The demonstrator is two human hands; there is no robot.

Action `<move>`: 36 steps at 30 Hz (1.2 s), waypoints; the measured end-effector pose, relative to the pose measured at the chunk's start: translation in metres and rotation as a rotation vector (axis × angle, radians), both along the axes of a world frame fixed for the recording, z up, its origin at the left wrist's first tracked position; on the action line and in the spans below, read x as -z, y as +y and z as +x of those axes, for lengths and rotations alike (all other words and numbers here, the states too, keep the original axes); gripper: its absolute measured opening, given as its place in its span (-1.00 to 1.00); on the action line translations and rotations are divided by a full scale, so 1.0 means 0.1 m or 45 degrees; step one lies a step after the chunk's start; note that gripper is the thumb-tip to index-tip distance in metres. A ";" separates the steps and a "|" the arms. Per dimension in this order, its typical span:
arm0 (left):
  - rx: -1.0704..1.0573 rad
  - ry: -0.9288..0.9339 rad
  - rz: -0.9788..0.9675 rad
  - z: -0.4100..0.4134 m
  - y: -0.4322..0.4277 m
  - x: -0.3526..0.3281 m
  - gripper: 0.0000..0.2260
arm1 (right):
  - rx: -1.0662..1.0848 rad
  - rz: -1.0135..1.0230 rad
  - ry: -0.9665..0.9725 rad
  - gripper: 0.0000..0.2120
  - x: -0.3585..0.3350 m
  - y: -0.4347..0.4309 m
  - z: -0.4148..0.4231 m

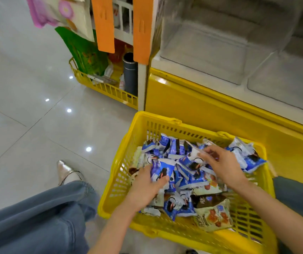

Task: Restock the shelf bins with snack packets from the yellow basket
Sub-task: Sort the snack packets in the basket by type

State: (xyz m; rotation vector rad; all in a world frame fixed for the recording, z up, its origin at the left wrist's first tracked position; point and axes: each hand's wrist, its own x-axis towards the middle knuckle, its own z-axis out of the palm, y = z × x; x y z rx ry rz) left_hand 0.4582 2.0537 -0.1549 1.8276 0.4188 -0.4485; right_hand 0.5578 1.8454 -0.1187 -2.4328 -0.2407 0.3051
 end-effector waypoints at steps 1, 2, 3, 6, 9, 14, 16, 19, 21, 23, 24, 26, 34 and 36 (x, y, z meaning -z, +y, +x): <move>0.093 0.038 0.050 0.04 -0.13 0.04 -0.44 | -0.015 -0.080 0.032 -0.89 -0.03 -0.19 -0.01; 0.175 0.076 0.078 0.09 -0.28 0.08 -0.38 | -0.044 -0.170 0.083 -0.87 -0.06 -0.36 -0.03; 0.262 0.096 0.103 0.14 -0.42 0.10 -0.36 | -0.085 -0.271 0.147 -0.86 -0.08 -0.51 -0.04; 0.575 0.120 0.203 0.31 -0.83 0.20 -0.38 | -0.222 -0.573 0.305 -0.89 -0.03 -0.84 -0.08; 0.731 0.088 0.247 0.48 -1.20 0.29 -0.39 | -0.196 -0.724 0.285 -0.86 0.11 -1.00 -0.13; 0.518 -0.123 0.176 0.57 -1.53 0.42 -0.63 | -0.104 -0.738 0.136 -0.59 0.26 -1.12 -0.36; 0.517 -0.268 0.216 0.52 -1.49 0.42 -0.67 | -0.152 -0.693 -0.116 -0.56 0.25 -1.06 -0.45; 0.544 -0.432 0.316 0.38 -1.19 0.39 -0.72 | -0.245 -0.386 -0.122 -0.72 0.21 -0.79 -0.57; 0.662 -0.302 0.361 0.25 -0.86 0.39 -0.74 | -0.275 -0.242 0.103 -0.80 0.30 -0.59 -0.64; 0.876 -0.053 0.384 0.10 -0.51 0.41 -0.73 | -0.305 -0.219 0.274 -0.76 0.48 -0.43 -0.71; 0.966 0.081 0.378 0.02 -0.36 0.41 -0.72 | -0.328 -0.228 0.330 -0.73 0.58 -0.36 -0.75; 1.052 0.315 0.327 -0.11 -0.14 0.43 -0.67 | -0.361 -0.274 0.369 -0.69 0.77 -0.25 -0.79; 1.093 0.324 0.498 -0.13 0.05 0.60 -0.58 | -0.669 -0.889 0.234 -0.34 1.01 0.02 -0.70; 1.126 0.220 0.626 -0.09 0.03 0.63 -0.68 | -0.659 -0.900 0.235 -0.38 1.04 0.09 -0.74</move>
